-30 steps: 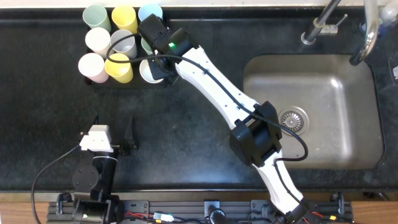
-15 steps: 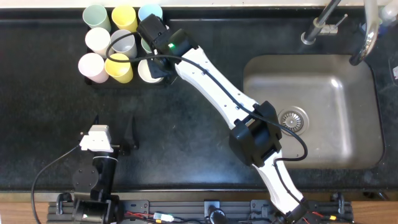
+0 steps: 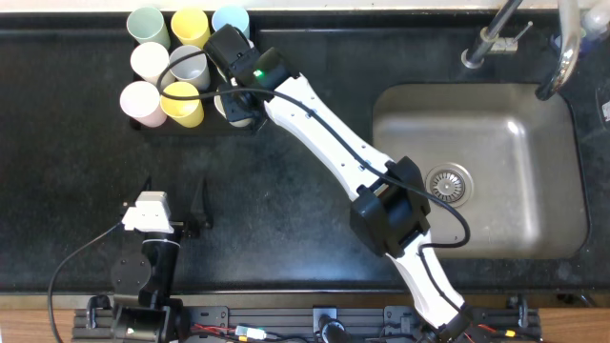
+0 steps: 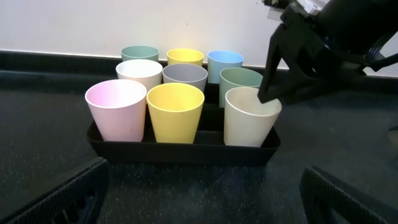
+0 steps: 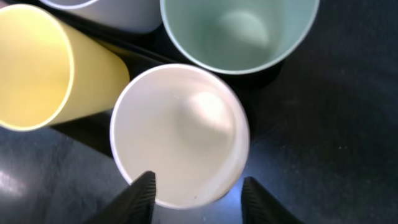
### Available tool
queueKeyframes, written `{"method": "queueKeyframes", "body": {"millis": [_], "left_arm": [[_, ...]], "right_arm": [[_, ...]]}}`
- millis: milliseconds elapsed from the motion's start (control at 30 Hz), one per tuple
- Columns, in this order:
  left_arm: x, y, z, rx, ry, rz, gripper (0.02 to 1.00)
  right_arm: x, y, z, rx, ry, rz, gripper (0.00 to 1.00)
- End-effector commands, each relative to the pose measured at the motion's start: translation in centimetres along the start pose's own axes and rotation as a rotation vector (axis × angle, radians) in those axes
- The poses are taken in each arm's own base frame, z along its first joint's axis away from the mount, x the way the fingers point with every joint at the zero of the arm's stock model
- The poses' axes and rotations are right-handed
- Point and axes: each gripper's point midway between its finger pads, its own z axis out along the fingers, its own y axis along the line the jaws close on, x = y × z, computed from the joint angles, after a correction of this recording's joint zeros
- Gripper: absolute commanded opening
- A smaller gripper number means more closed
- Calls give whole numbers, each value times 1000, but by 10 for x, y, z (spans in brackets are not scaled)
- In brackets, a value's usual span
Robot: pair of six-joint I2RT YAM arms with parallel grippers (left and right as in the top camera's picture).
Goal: Store Cups
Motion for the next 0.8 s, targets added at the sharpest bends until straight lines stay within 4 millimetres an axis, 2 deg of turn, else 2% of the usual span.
{"method": "queueKeyframes", "body": {"millis": [33, 100, 133, 167, 300, 367, 433, 467, 500, 633, 800], "left_arm": [[0, 0, 0, 4, -3, 14, 1000], [0, 0, 0, 4, -3, 14, 1000], [0, 0, 0, 4, -3, 14, 1000], [0, 0, 0, 4, -3, 14, 1000], [0, 0, 0, 4, -3, 14, 1000], [0, 0, 0, 4, -3, 14, 1000], [0, 0, 0, 4, -3, 14, 1000], [0, 0, 0, 4, -3, 14, 1000], [0, 0, 0, 4, -3, 14, 1000], [0, 0, 0, 4, -3, 14, 1000], [0, 0, 0, 4, -3, 14, 1000]], "right_arm": [[-36, 2, -113, -39, -222, -67, 535], [-41, -13, -150, -15, -276, -92, 590], [-42, -28, -172, 5, -297, -98, 636], [-41, -36, -182, 14, -303, -96, 656], [-35, -105, -238, 95, -336, -29, 766], [-26, -148, -270, 155, -369, 1, 840], [-13, -176, -288, 202, -396, 0, 875], [-4, -188, -294, 224, -409, -9, 899], [15, -201, -299, 256, -429, -34, 930], [64, -213, -307, 291, -516, -51, 985], [114, -217, -300, 285, -634, -13, 998]]}}
